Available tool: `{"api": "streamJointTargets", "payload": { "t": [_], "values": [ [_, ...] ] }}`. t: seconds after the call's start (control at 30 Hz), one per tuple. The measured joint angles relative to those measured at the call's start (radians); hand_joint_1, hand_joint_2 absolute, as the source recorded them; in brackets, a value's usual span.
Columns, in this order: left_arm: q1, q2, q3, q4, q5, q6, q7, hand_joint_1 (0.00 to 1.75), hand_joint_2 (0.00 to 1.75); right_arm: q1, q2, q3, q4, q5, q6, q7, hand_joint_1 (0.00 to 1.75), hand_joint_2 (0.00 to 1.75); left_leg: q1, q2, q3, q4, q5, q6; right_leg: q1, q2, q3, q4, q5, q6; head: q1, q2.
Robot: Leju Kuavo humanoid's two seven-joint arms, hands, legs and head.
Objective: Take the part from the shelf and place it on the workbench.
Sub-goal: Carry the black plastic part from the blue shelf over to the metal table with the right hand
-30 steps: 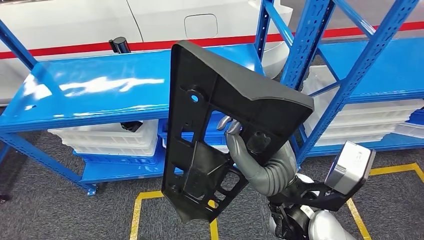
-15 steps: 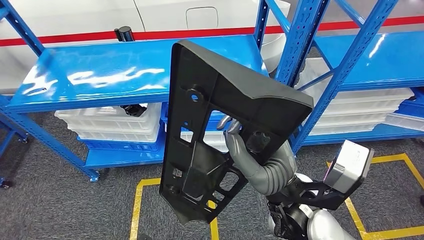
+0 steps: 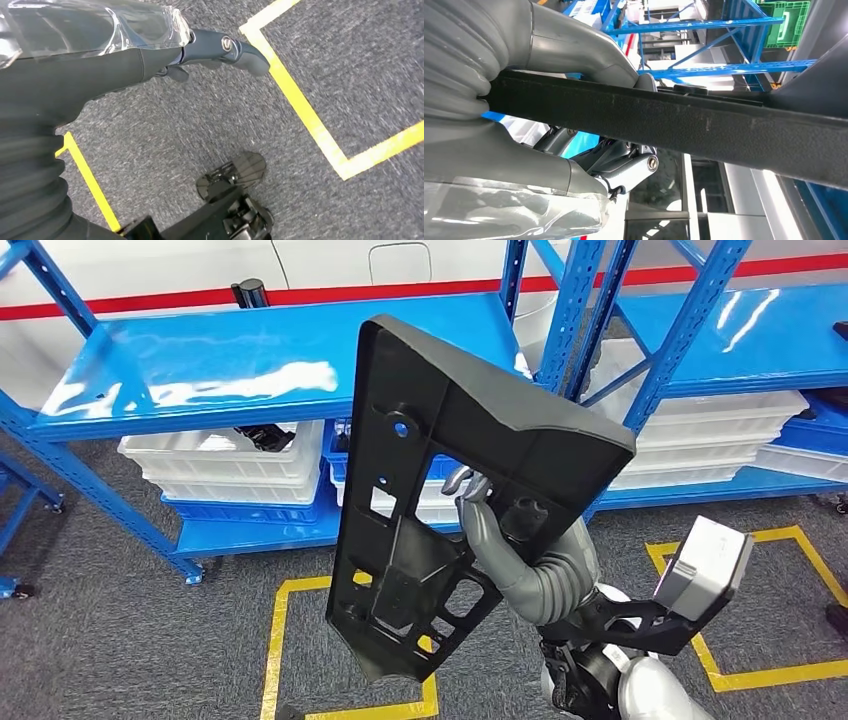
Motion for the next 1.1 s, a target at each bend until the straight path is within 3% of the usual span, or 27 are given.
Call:
{"api": "streamJointTargets", "payload": {
  "t": [0.07,0.13,0.17,0.2,0.23,0.27,0.33,0.4,0.47,0.53,0.6,0.67,0.7,0.73,0.77,0.83,0.9,0.97,1.03,1.1],
  "values": [
    [0.000,0.000,0.000,0.000,-0.001,0.000,0.003,0.00,1.75,-0.001,0.001,-0.001,0.001,-0.002,0.001,0.000,1.75,1.75,0.005,-0.003,-0.028,0.065,-0.058,-0.012,-0.005,-0.002,-0.015,-0.003,0.017,-0.013,-0.002,0.000],
    [0.000,0.000,0.000,0.000,-0.002,-0.001,0.006,0.00,1.75,-0.002,0.002,-0.001,0.002,-0.003,0.001,-0.001,1.75,1.75,0.013,-0.004,-0.075,0.202,-0.148,-0.024,-0.005,-0.002,-0.036,-0.002,0.033,-0.017,-0.004,0.000],
    [0.001,0.000,0.000,0.000,-0.002,-0.001,0.007,0.00,1.75,-0.001,0.003,-0.001,0.004,-0.004,0.001,-0.001,1.75,1.75,0.016,-0.004,-0.092,0.266,-0.175,-0.028,-0.004,-0.002,-0.047,-0.002,0.041,-0.016,-0.005,0.000],
    [0.001,0.000,0.000,0.000,-0.002,-0.001,0.008,0.00,1.75,0.000,0.003,-0.001,0.005,-0.005,0.001,-0.001,1.75,1.75,0.018,-0.004,-0.097,0.303,-0.181,-0.032,-0.005,-0.002,-0.057,-0.001,0.049,-0.014,-0.005,0.000],
    [0.002,0.000,0.000,0.000,-0.002,0.000,0.010,0.00,1.75,0.001,0.003,-0.001,0.006,-0.007,0.001,-0.001,1.75,1.75,0.021,-0.004,-0.083,0.301,-0.167,-0.035,-0.005,-0.002,-0.067,-0.001,0.056,-0.012,-0.005,0.000],
    [0.002,0.000,0.000,0.000,-0.002,0.000,0.010,0.00,1.75,0.002,0.003,-0.001,0.007,-0.009,0.001,-0.002,1.75,1.75,0.024,-0.004,-0.049,0.257,-0.139,-0.037,-0.005,-0.001,-0.076,-0.001,0.062,-0.009,-0.005,0.000],
    [0.001,0.000,0.000,0.000,0.000,0.000,0.011,0.00,1.75,0.003,0.003,-0.002,0.008,-0.012,0.002,-0.004,1.75,1.75,0.026,-0.006,0.054,0.095,-0.094,-0.036,-0.005,-0.001,-0.090,0.001,0.074,0.000,-0.005,0.000],
    [0.002,0.000,0.000,0.000,0.008,0.000,0.009,0.00,1.75,0.001,0.004,-0.002,0.009,-0.017,0.007,-0.008,1.75,1.75,0.022,-0.011,0.116,-0.013,-0.086,-0.027,-0.003,0.000,-0.098,0.003,0.084,0.011,-0.004,0.000],
    [0.007,0.000,0.000,0.000,0.020,0.002,0.004,0.00,1.75,-0.002,0.009,-0.002,0.013,-0.024,0.020,-0.012,1.75,1.75,0.018,-0.014,0.114,-0.025,-0.085,-0.013,-0.004,0.000,-0.103,0.004,0.094,0.022,-0.001,0.000],
    [0.012,0.001,0.001,0.000,0.034,0.002,-0.005,0.00,1.75,-0.006,0.016,0.000,0.019,-0.030,0.034,-0.015,1.75,1.75,0.018,-0.012,0.104,-0.026,-0.073,0.004,-0.007,0.000,-0.117,0.025,0.078,0.029,0.001,0.000],
    [0.017,0.002,0.005,0.000,0.044,0.002,-0.014,0.00,1.75,-0.011,0.023,0.004,0.028,-0.032,0.047,-0.017,1.75,1.75,0.016,-0.011,0.091,-0.027,-0.060,0.020,-0.009,0.000,-0.157,0.124,0.007,0.032,0.002,0.000],
    [0.028,0.003,0.009,0.000,0.048,0.000,-0.017,0.00,1.75,-0.016,0.033,0.009,0.039,-0.032,0.056,-0.021,1.75,1.75,0.010,-0.011,0.077,-0.027,-0.050,0.028,-0.008,0.000,-0.211,0.277,-0.073,0.032,0.004,0.000],
    [0.034,0.004,0.010,0.000,0.049,-0.002,-0.017,0.00,1.75,-0.017,0.038,0.012,0.046,-0.033,0.059,-0.024,1.75,1.75,0.006,-0.011,0.071,-0.026,-0.045,0.029,-0.007,0.000,-0.223,0.324,-0.091,0.032,0.004,0.000],
    [0.041,0.004,0.010,0.000,0.049,-0.005,-0.016,0.00,1.75,-0.018,0.044,0.015,0.052,-0.033,0.062,-0.027,1.75,1.75,0.003,-0.011,0.067,-0.026,-0.042,0.030,-0.006,0.000,-0.215,0.331,-0.090,0.029,0.004,0.000],
    [0.045,0.004,0.010,0.000,0.048,-0.006,-0.013,0.00,1.75,-0.019,0.049,0.018,0.058,-0.033,0.063,-0.030,1.75,1.75,0.000,-0.011,0.064,-0.026,-0.039,0.030,-0.005,0.000,-0.185,0.294,-0.070,0.025,0.004,0.000],
    [0.050,0.006,0.010,0.000,0.044,-0.007,-0.006,0.00,1.75,-0.025,0.060,0.024,0.067,-0.033,0.066,-0.036,1.75,1.75,-0.004,-0.012,0.063,-0.025,-0.036,0.028,0.002,0.000,-0.090,0.141,-0.013,0.010,0.004,0.000],
    [0.053,0.007,0.010,0.000,0.037,-0.007,0.006,0.00,1.75,-0.033,0.072,0.028,0.073,-0.035,0.070,-0.043,1.75,1.75,-0.007,-0.012,0.058,-0.022,-0.032,0.022,0.010,0.000,-0.029,0.028,0.015,-0.003,0.004,0.000],
    [0.054,0.008,0.010,0.000,0.031,-0.007,0.017,0.00,1.75,-0.036,0.080,0.030,0.079,-0.043,0.074,-0.048,1.75,1.75,-0.008,-0.007,0.051,-0.020,-0.026,0.013,0.014,0.002,-0.024,0.004,0.017,-0.011,0.005,0.000],
    [0.056,0.011,0.010,0.000,0.029,-0.006,0.025,0.00,1.75,-0.037,0.086,0.034,0.085,-0.056,0.078,-0.050,1.75,1.75,-0.008,-0.004,0.042,-0.012,-0.033,0.003,0.008,0.005,-0.028,-0.004,0.027,-0.017,0.004,0.000],
    [0.056,0.015,0.010,0.000,0.029,-0.003,0.030,0.00,1.75,-0.039,0.093,0.037,0.090,-0.067,0.085,-0.051,1.75,1.75,-0.004,-0.006,0.008,0.065,-0.084,-0.010,0.002,0.008,-0.031,-0.010,0.036,-0.022,0.002,0.000]
  ]
}}
